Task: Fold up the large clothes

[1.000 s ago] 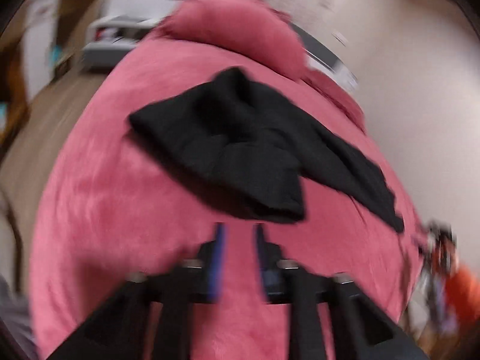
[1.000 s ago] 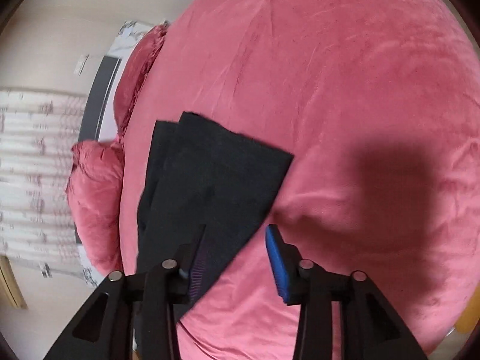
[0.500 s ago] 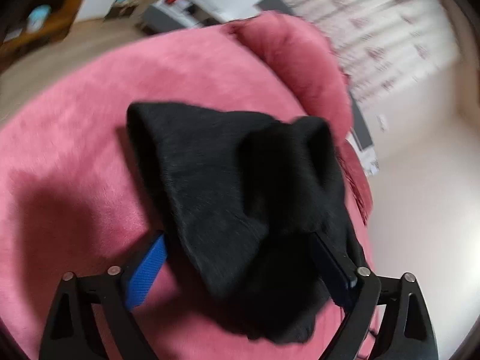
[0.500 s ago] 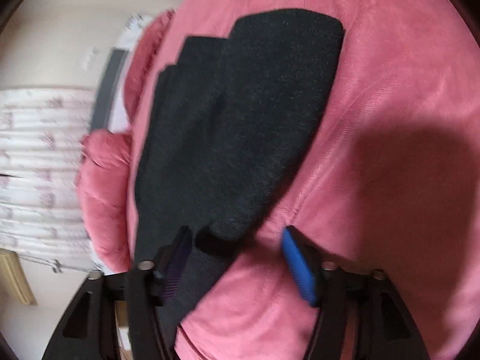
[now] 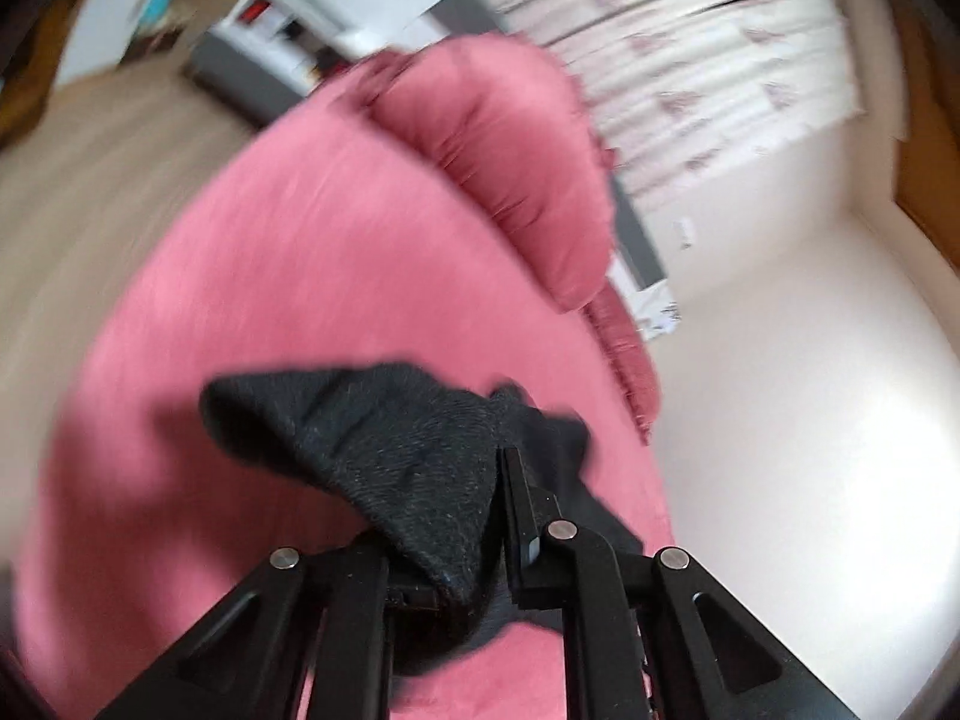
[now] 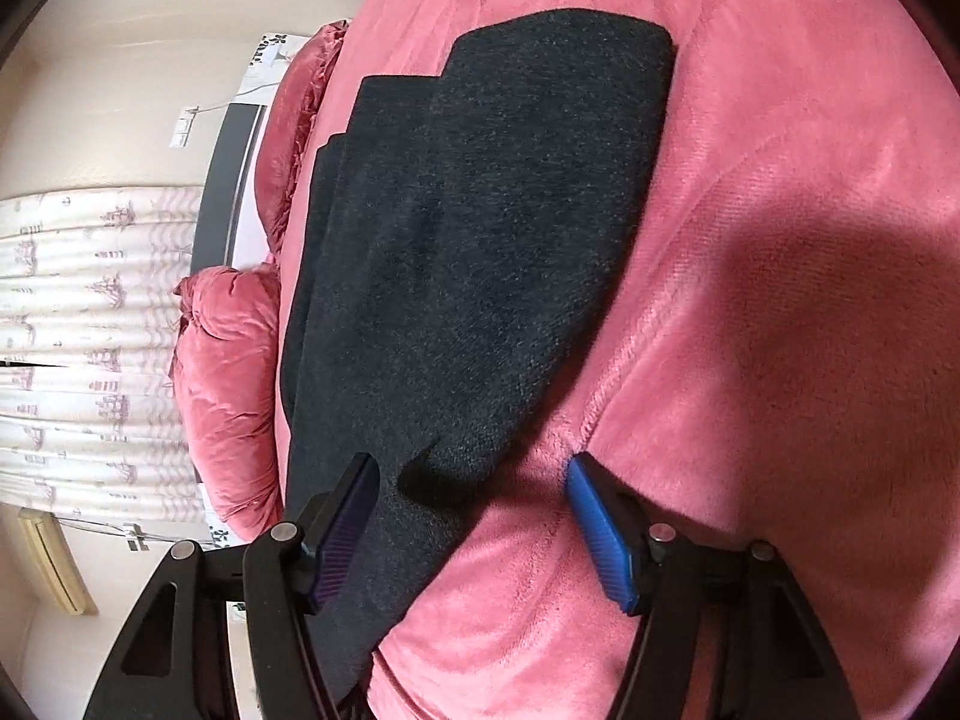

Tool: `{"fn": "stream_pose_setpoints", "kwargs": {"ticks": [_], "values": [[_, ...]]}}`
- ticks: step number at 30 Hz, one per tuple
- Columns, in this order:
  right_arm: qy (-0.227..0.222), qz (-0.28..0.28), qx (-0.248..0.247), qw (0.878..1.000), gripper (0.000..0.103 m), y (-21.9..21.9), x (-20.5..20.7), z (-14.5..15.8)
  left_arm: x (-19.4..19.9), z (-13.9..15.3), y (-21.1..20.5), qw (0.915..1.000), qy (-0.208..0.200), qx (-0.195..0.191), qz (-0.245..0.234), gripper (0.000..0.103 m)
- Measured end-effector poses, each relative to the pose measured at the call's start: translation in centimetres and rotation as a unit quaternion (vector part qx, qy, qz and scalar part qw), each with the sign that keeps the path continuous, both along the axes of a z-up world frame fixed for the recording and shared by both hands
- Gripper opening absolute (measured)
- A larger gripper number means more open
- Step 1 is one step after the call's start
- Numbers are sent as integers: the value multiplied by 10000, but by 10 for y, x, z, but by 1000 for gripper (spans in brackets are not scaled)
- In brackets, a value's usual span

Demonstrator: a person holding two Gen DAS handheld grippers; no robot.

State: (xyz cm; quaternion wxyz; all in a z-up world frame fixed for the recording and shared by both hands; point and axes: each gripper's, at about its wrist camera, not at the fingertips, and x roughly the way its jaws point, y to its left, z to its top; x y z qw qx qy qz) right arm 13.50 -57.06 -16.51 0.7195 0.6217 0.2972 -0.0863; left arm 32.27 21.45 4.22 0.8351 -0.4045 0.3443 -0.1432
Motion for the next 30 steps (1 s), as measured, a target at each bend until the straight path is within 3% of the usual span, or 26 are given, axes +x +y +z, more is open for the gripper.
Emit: {"fn": "stream_pose_setpoints", "kwargs": {"ticks": [3, 5, 7, 9, 11, 12, 14, 17, 18, 20, 22, 23, 24, 25, 27, 29, 30], "values": [[-27, 5, -43, 10000, 59, -2, -6, -4, 10, 43, 15, 9965, -370, 662, -348, 14], [-59, 2, -34, 10000, 57, -1, -7, -4, 13, 38, 20, 9906, -271, 1166, -662, 20], [-79, -7, 53, 10000, 57, -3, -9, -5, 3, 7, 31, 9859, 218, 1554, -580, 30], [-58, 40, 160, 9998, 56, -8, -14, -8, -14, -45, 47, 9844, 927, 1469, -279, 42], [-4, 64, 314, 9995, 57, -12, -14, -8, -31, -89, 66, 9868, 1336, 916, 60, 50], [41, 67, 388, 9992, 57, -14, -13, -8, -41, -105, 72, 9886, 1369, 592, 212, 56], [133, 58, 395, 9991, 57, -16, -13, -4, -55, -115, 74, 9905, 1205, 428, 500, 67], [199, -87, -174, 9996, 62, -21, -13, 10, -54, -115, 65, 9888, 1002, 761, 806, 84], [247, -111, -386, 9989, 66, -22, -10, 14, -43, -116, 61, 9881, 1009, 849, 792, 85], [449, -67, -458, 9979, 72, -22, 1, 14, -28, -118, 53, 9878, 1056, 866, 752, 83], [632, -191, -463, 9967, 77, -21, 10, 17, -11, -122, 56, 9896, 1104, 612, 687, 54], [765, -205, -539, 9954, 76, -21, 14, 20, -8, -120, 56, 9889, 1160, 623, 692, 46], [1010, -128, -655, 9926, 69, -20, 21, 23, 1, -114, 53, 9876, 1175, 731, 744, 42], [1347, -18, -791, 9877, 47, -20, 27, 28, 3, -105, 53, 9872, 1077, 882, 776, 40], [1891, 135, -870, 9780, 26, -24, 29, 35, 8, -87, 53, 9879, 890, 1060, 697, 31], [1745, 145, -704, 9820, 12, -34, 21, 48, 15, -73, 56, 9896, 737, 1076, 599, 29], [1651, 175, -857, 9824, 3, -38, 18, 60, 18, -68, 57, 9897, 738, 1082, 572, 28]]}}
